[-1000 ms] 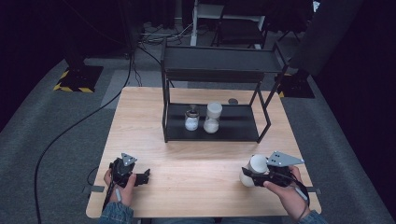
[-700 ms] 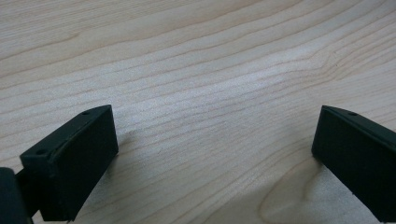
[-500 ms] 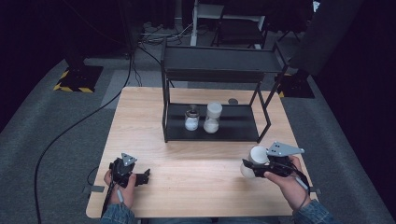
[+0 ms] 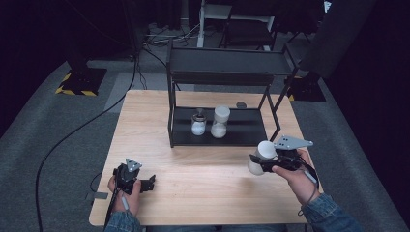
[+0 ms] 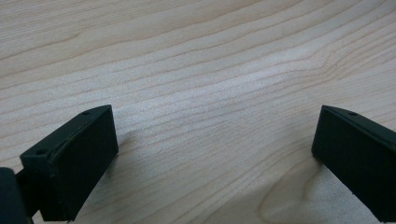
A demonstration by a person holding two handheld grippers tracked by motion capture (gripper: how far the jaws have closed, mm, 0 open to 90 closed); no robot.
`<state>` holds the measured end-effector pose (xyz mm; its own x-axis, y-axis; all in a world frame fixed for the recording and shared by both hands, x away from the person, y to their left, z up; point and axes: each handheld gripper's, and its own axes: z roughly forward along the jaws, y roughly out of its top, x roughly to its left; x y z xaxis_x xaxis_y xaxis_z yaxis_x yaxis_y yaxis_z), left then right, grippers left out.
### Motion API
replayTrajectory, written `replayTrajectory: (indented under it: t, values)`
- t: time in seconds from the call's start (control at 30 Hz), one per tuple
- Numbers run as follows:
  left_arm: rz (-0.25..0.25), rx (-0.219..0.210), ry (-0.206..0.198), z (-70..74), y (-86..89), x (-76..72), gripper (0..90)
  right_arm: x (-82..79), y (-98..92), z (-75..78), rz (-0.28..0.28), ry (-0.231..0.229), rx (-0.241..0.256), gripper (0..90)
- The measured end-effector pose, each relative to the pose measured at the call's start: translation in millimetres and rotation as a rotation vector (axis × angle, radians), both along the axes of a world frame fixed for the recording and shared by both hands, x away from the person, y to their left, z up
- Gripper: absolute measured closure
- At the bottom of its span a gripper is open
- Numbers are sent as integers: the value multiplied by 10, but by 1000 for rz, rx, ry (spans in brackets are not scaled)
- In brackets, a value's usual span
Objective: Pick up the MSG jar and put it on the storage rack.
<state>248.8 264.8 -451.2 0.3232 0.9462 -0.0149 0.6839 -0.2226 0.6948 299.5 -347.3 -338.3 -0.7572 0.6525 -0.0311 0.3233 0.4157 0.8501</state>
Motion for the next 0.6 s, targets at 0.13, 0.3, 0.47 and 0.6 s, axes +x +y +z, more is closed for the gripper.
replayTrajectory:
  t: [0.13,0.3,0.47,0.6]
  values:
    - [0,0,0,0,0,0,3,67,5,43,-3,-4,4,338]
    - [0,0,0,0,0,0,2,140,27,105,-3,-12,3,338]
    - [0,0,0,0,0,0,3,227,57,147,3,-11,7,338]
    - [1,-1,0,-1,-1,-1,3,289,89,180,2,-22,0,332]
